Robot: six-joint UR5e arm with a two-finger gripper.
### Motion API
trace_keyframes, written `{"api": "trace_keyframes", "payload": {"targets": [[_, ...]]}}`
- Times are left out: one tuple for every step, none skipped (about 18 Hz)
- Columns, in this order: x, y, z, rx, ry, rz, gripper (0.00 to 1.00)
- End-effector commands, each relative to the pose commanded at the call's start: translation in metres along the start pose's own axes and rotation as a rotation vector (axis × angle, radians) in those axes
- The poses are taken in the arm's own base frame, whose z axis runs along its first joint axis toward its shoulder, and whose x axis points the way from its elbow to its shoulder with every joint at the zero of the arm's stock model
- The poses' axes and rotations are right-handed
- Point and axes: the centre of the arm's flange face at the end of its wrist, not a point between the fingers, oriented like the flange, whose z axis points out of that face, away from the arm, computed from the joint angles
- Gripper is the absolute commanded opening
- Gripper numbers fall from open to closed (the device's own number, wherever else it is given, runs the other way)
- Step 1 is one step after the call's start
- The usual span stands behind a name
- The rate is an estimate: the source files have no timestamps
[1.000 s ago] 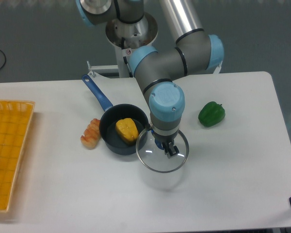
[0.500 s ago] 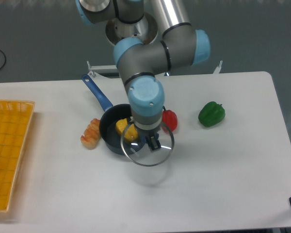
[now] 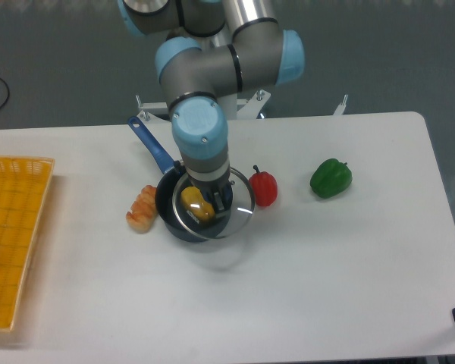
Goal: Close the pot lid
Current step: 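Carry the glass lid over the blue saucepan and lower it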
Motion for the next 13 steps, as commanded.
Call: {"api": "trace_keyframes", "payload": {"targets": [[0.001,-0.001,-0.001,-0.002,-0.002,-0.005,0.65],[0.003,-0.007,0.000,-0.005,0.000,0.001,0.65],[0.005,-0.013,0.005,-0.008,0.008,0.011,0.65],[0.006,-0.013,0.008,-0.020,0.014,0.010,0.65],[0.007,-0.012,0.010,-0.032,0.017,0.004,0.65],[0.007,-0.012,0.013,-0.041,0.021,0.000,0.65],[0.008,-0.014,0.014,-0.043,0.023,0.002,0.66],[0.009,-0.017,0.016,-0.046,0.027,0.004,0.66],[0.009,-0.019,0.020,-0.052,0.034,0.005,0.66],[0.010,-0.020,0.022,-0.054,0.038,0.002,0.66],[0.010,-0.020,0.024,-0.053,0.040,-0.004,0.66],[0.010,-0.020,0.024,-0.053,0.039,-0.009,0.66],[0.011,-0.020,0.024,-0.053,0.041,-0.010,0.67]]}}
